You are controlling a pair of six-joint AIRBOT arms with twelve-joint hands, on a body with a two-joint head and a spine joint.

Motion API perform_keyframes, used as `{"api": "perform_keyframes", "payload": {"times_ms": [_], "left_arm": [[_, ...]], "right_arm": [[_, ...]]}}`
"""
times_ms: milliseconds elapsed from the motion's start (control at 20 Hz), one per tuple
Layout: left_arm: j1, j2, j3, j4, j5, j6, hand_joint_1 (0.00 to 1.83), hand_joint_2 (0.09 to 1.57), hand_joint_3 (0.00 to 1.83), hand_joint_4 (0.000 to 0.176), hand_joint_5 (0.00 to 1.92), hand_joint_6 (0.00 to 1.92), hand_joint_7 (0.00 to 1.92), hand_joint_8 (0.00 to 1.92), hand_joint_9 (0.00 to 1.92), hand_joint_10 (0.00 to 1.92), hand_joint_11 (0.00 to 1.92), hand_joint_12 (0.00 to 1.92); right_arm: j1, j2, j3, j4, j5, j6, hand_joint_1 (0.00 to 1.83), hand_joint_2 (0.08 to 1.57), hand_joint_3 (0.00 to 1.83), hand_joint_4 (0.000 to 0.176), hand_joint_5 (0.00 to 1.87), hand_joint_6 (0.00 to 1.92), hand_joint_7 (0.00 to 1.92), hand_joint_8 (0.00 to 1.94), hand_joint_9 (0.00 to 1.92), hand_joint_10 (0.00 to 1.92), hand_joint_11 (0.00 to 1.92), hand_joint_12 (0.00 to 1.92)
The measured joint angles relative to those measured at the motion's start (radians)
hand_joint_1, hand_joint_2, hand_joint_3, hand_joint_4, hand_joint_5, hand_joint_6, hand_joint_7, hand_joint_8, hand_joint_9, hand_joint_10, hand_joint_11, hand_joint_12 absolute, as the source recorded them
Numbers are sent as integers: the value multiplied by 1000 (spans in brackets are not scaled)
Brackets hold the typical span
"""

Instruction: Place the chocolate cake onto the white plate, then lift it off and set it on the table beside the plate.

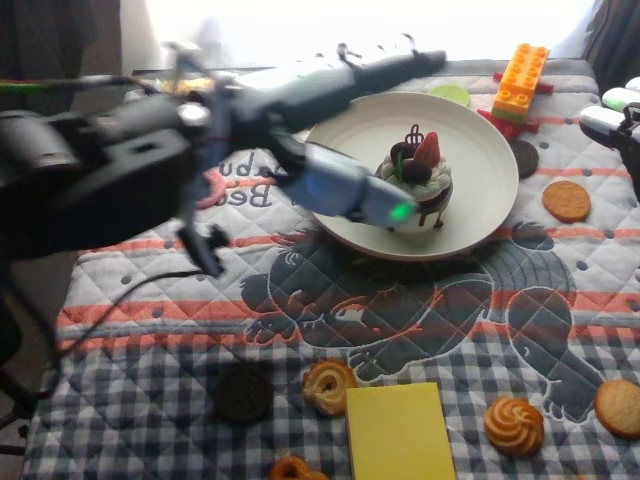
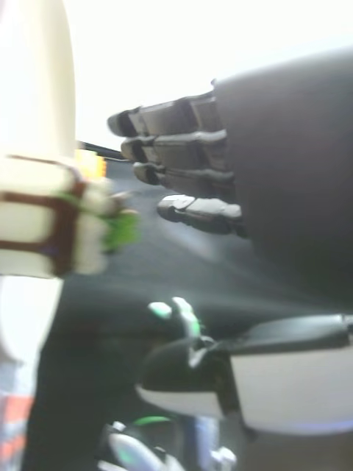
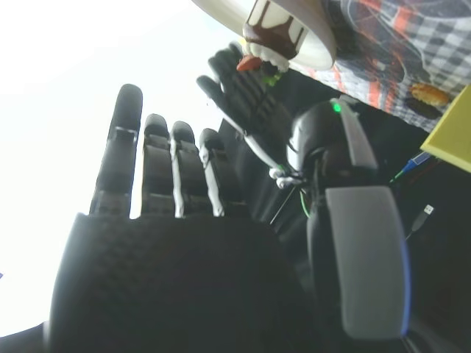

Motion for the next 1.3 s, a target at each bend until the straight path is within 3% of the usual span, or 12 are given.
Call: {"api": "perform_keyframes", "payload": {"times_ms": [100, 300, 350, 450, 550, 650, 750, 850, 950, 1050, 1150, 1300], "left_arm": [[37, 73, -44, 47, -63, -77, 738, 1082, 27, 176, 0, 0, 0, 0, 0, 0, 0, 0], [132, 212, -143, 97, -211, -181, 1059, 1155, 25, 113, 109, 42, 41, 16, 6, 2, 25, 12], [171, 254, -176, 98, -269, -180, 1186, 1161, 0, 48, 211, 51, 205, 4, 147, 402, 4, 1114], [232, 319, -228, 103, -333, -185, 1053, 1185, 0, 10, 246, 41, 297, 22, 93, 784, 0, 1506], [309, 378, -273, 87, -401, -188, 1022, 1174, 0, 10, 380, 139, 433, 76, 233, 797, 115, 1456], [362, 405, -297, 80, -448, -188, 983, 1225, 0, 0, 194, 732, 453, 174, 266, 807, 142, 1419], [393, 409, -309, 89, -473, -205, 1023, 1226, 0, 0, 105, 983, 320, 517, 242, 868, 111, 1451], [414, 410, -309, 85, -495, -223, 1055, 1209, 0, 0, 174, 896, 355, 333, 290, 556, 14, 1430], [436, 413, -308, 68, -512, -224, 1066, 1201, 0, 0, 243, 799, 396, 380, 318, 655, 56, 1454], [447, 413, -309, 54, -518, -224, 1037, 1179, 0, 0, 326, 682, 395, 667, 333, 919, 179, 1454], [452, 413, -308, 39, -537, -224, 1025, 1178, 0, 0, 306, 746, 314, 797, 296, 1024, 147, 1509], [453, 412, -306, 32, -550, -224, 956, 1177, 0, 0, 235, 843, 266, 796, 249, 1060, 125, 1521]], "right_arm": [[0, 0, 8, -5, 0, 25, 640, 1237, 3, 56, 0, 0, 0, 0, 93, 31, 0, 925], [30, -12, 45, -21, -6, 69, 707, 1244, 1, 30, 0, 0, 0, 0, 93, 26, 0, 971], [60, -25, 62, -20, -20, 70, 657, 1241, 0, 35, 0, 0, 0, 0, 118, 36, 0, 969], [144, -57, 93, -42, -83, 73, 692, 1220, 0, 37, 2, 1, 22, 5, 155, 57, 0, 1121], [246, -112, 138, -89, -167, 74, 636, 1227, 0, 37, 3, 1, 31, 9, 134, 83, 0, 1358], [331, -172, 180, -136, -266, 74, 636, 1221, 2, 26, 37, 7, 127, 13, 12, 592, 0, 1549], [391, -230, 227, -161, -358, 75, 771, 1222, 0, 1, 16, 2, 20, 1, 0, 495, 0, 1534], [428, -278, 273, -156, -422, 74, 770, 1188, 0, 11, 2, 0, 1, 0, 0, 541, 0, 1578], [467, -332, 319, -158, -491, 74, 740, 1154, 0, 9, 0, 0, 0, 0, 0, 511, 0, 1554], [494, -378, 349, -161, -532, 74, 968, 1161, 0, 8, 39, 8, 0, 0, 0, 47, 0, 1043], [513, -419, 366, -174, -560, 74, 962, 1146, 0, 29, 35, 3, 0, 0, 59, 21, 0, 1041], [521, -449, 391, -176, -596, 63, 894, 1132, 0, 15, 26, 0, 25, 4, 134, 37, 0, 1167]]}}
